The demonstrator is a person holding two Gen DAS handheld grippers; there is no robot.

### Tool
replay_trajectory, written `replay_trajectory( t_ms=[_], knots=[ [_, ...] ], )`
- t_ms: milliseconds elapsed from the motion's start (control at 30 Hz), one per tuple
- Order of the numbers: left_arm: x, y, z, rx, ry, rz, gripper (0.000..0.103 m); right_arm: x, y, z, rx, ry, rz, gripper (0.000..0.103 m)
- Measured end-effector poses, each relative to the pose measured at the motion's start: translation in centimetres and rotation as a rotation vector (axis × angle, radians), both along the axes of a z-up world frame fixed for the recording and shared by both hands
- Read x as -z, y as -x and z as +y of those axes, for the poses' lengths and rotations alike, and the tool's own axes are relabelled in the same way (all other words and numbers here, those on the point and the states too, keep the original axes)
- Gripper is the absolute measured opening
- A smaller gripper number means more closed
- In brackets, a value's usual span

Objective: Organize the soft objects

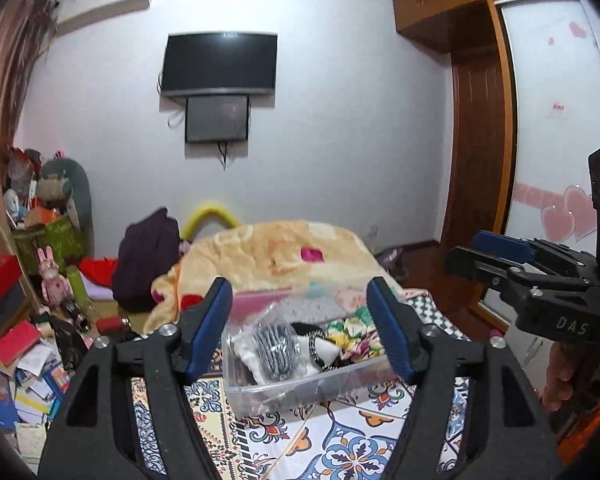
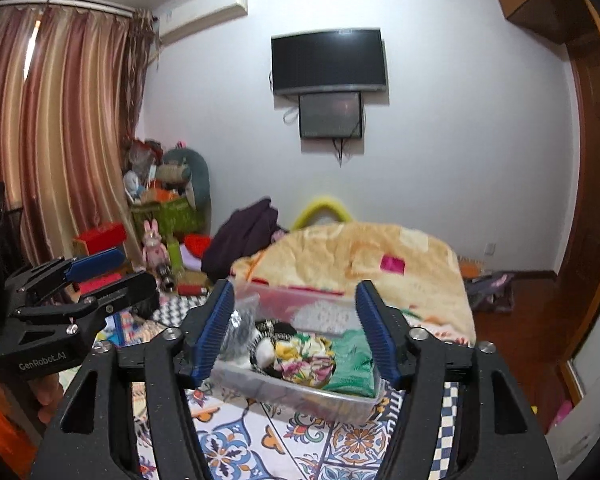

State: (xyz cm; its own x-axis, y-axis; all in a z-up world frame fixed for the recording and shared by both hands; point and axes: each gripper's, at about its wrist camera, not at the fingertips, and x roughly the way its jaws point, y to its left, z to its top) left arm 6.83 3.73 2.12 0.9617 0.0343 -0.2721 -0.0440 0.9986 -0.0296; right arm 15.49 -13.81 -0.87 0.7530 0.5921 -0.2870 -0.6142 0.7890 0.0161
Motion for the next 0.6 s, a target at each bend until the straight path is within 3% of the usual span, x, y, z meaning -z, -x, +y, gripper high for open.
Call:
replay_trajectory(
  t_ms=[133,233,400,533,600],
  knots=[
    [-1.2,1.4,-0.2,0.001,-0.004,-0.040,0.077,-1.0,1.3,-0.3,0.004,-0.031,-0.046,0.070],
    [-1.8,2.4,-0.3,-0.002,-0.003,-0.070,0.084,-1.2,2.2,-0.5,0.006,-0.050,-0.069,0.081],
    [-2.3,3.2,-0.6,-0.011,-0.014,-0.102,0.092,-1.5,3.0,-0.9,0.002,-0.069,-0.101,0.084],
    [-2.5,4.0,-0.8,-0.015,-0.017,-0.116,0.099,-1.5,3.3,-1.0,0.005,-0.086,-0.116,0.100],
    [-2.5,4.1,-0.9,-0.012,-0.014,-0.119,0.100,-1.6,3.6,-1.2,0.011,-0.096,-0.129,0.103]
  ],
)
